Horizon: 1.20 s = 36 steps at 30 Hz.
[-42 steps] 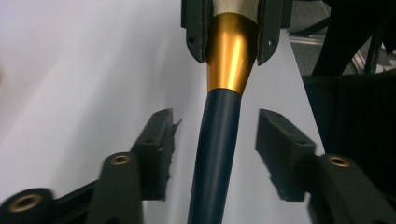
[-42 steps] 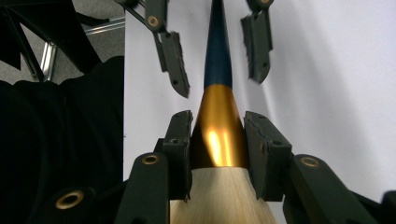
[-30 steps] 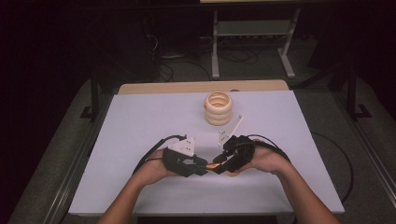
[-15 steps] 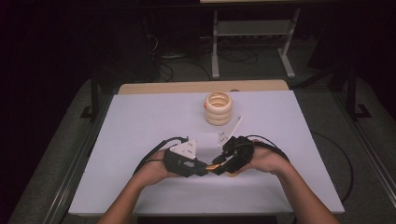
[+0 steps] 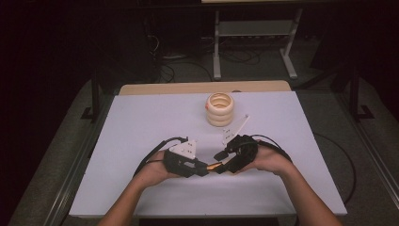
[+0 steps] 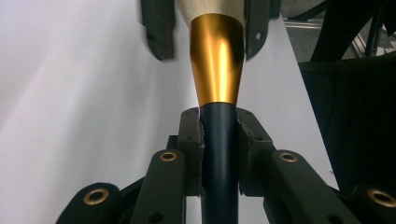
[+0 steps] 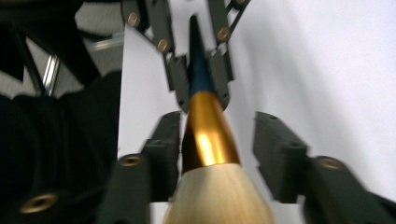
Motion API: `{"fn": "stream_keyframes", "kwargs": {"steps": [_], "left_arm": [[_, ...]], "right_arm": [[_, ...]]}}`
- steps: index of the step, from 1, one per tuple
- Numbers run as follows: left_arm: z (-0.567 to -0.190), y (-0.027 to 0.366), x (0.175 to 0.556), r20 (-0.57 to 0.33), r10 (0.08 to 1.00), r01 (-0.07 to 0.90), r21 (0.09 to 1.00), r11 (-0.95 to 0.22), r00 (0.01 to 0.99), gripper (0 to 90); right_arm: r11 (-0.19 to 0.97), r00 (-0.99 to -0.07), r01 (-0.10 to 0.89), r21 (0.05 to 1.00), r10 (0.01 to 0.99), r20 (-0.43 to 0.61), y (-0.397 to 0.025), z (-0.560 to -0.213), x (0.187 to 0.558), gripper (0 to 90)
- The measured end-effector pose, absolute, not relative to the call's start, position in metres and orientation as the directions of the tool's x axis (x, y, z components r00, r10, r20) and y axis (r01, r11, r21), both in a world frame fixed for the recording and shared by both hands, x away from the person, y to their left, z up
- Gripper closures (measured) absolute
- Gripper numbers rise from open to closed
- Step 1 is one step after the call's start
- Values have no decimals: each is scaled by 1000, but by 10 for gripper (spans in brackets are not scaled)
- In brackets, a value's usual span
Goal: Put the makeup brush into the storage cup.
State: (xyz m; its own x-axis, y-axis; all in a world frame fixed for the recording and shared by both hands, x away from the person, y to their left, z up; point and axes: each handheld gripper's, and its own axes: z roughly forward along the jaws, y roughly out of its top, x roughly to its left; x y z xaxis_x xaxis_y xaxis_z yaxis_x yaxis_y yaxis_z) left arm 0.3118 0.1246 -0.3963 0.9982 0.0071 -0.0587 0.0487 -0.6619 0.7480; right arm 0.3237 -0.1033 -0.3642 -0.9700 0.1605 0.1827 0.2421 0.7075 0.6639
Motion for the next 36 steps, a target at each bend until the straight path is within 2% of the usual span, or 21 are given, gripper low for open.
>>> {"fn": "stream_keyframes", "kwargs": {"steps": [1, 3, 6, 12, 15, 26, 29, 36], "left_arm": [[-397, 125, 312, -62, 16, 57, 747, -662, 998, 747], [-397, 125, 313, -54, 25, 58, 748, -661, 998, 747], [-397, 128, 314, -61, 57, 83, 755, -651, 997, 747], [-398, 132, 315, -73, 106, 125, 756, -643, 992, 747], [-398, 134, 315, -84, 135, 151, 759, -633, 987, 747], [-401, 138, 310, -116, 234, 240, 749, -618, 965, 747], [-400, 140, 309, -101, 271, 253, 746, -616, 957, 747], [-396, 146, 311, -118, 353, 308, 775, -551, 928, 747]], "right_arm": [[694, -975, 224, 684, 153, 163, -105, -364, 326, 415], [677, -969, 247, 693, 177, 172, -107, -362, 326, 357], [643, -954, 298, 705, 228, 195, -111, -359, 325, 315], [582, -943, 321, 747, 269, 196, -118, -356, 327, 271], [557, -929, 357, 750, 299, 220, -120, -354, 325, 257], [477, -900, 372, 796, 394, 185, -140, -349, 318, 249], [455, -889, 380, 805, 420, 182, -145, -347, 313, 249], [430, -865, 398, 810, 469, 176, -155, -351, 301, 243]]}}
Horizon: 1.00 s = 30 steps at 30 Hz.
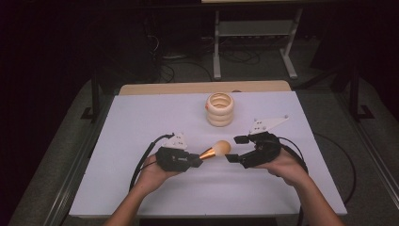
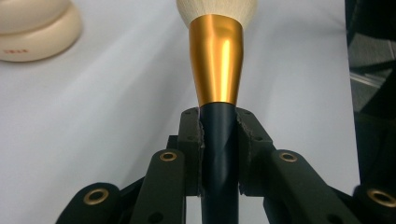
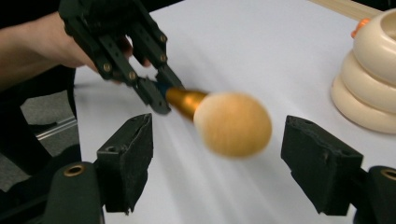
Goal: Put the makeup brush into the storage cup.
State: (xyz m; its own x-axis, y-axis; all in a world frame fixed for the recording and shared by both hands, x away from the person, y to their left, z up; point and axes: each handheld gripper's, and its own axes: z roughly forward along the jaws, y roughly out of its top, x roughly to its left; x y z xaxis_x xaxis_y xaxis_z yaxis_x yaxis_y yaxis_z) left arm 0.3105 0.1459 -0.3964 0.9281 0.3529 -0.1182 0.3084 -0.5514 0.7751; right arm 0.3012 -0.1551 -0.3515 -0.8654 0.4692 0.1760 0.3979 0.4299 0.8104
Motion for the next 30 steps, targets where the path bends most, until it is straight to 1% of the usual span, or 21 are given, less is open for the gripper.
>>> {"fn": "stream_keyframes", "kwargs": {"steps": [1, 2, 6, 10, 14, 18, 21, 22, 23, 24, 30], "left_arm": [[-396, 146, 311, -118, 353, 308, 775, -551, 928, 747], [-397, 147, 311, -119, 375, 320, 781, -536, 919, 747], [-396, 149, 312, -112, 409, 335, 780, -529, 906, 747], [-394, 151, 312, -108, 427, 336, 795, -505, 898, 747], [-392, 152, 312, -112, 452, 348, 806, -480, 885, 747], [-392, 153, 313, -114, 459, 350, 810, -471, 881, 747], [-392, 151, 312, -108, 462, 347, 811, -471, 880, 747], [-392, 151, 312, -108, 463, 347, 812, -470, 880, 747], [-392, 151, 312, -108, 463, 347, 812, -470, 880, 747], [-392, 150, 312, -107, 460, 342, 816, -466, 881, 746], [-392, 148, 310, -114, 468, 345, 826, -445, 876, 746]], "right_arm": [[430, -865, 398, 810, 469, 176, -155, -351, 301, 243], [426, -859, 404, 810, 481, 175, -157, -354, 298, 242], [415, -845, 421, 807, 504, 181, -160, -361, 291, 242], [410, -834, 440, 799, 515, 196, -158, -368, 292, 251], [429, -840, 447, 785, 502, 204, -149, -378, 294, 284], [431, -837, 467, 772, 498, 228, -141, -386, 295, 318], [415, -826, 485, 770, 506, 248, -138, -389, 296, 343], [403, -821, 497, 768, 504, 268, -137, -391, 297, 365], [403, -821, 497, 768, 504, 268, -137, -391, 297, 365], [389, -817, 510, 767, 499, 289, -135, -392, 298, 395], [358, -811, 524, 772, 488, 324, -129, -396, 300, 444]]}}
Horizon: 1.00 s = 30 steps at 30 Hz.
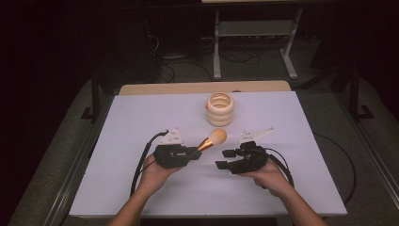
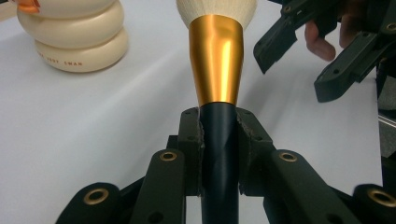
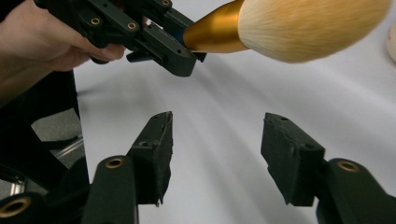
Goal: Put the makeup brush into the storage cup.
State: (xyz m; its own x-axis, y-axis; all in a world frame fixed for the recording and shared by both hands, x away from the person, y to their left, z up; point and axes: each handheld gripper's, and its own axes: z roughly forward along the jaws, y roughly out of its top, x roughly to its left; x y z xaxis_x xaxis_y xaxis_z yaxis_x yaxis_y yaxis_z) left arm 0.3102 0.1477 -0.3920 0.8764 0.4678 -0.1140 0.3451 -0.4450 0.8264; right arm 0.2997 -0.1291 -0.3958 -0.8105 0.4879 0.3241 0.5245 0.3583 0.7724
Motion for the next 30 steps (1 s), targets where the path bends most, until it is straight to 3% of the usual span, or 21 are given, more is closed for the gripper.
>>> {"fn": "stream_keyframes", "kwargs": {"steps": [10, 30], "left_arm": [[-394, 143, 310, -110, 468, 341, 829, -443, 877, 746], [-402, 130, 309, -130, 464, 352, 830, -433, 876, 745]], "right_arm": [[312, -793, 549, 775, 486, 366, -120, -397, 304, 526], [194, -730, 588, 785, 546, 411, -117, -397, 310, 547]]}}
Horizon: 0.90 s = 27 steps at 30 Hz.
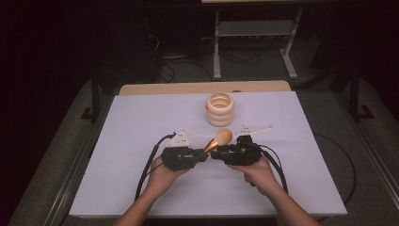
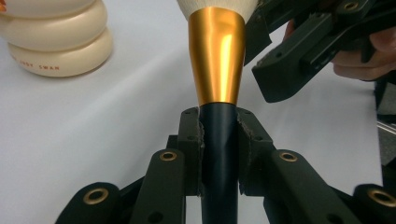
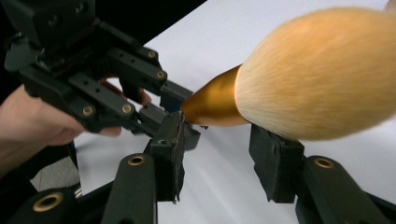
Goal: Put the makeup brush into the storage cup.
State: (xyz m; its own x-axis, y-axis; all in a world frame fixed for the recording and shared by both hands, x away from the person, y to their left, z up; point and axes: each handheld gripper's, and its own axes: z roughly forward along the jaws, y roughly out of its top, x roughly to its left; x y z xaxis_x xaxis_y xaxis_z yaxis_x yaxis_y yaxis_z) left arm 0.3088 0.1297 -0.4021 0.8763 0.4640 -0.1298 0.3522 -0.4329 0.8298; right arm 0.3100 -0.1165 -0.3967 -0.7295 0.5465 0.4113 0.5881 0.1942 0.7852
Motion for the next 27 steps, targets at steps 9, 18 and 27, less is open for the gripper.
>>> {"fn": "stream_keyframes", "kwargs": {"steps": [9, 18, 27], "left_arm": [[-402, 127, 309, -144, 461, 356, 838, -413, 875, 745], [-404, 121, 308, -143, 460, 356, 836, -419, 876, 745], [-406, 116, 306, -143, 456, 351, 840, -414, 879, 744]], "right_arm": [[136, -709, 592, 794, 556, 434, -113, -395, 311, 565], [87, -699, 590, 802, 553, 454, -111, -392, 311, 588], [76, -704, 573, 816, 555, 443, -109, -389, 310, 624]]}}
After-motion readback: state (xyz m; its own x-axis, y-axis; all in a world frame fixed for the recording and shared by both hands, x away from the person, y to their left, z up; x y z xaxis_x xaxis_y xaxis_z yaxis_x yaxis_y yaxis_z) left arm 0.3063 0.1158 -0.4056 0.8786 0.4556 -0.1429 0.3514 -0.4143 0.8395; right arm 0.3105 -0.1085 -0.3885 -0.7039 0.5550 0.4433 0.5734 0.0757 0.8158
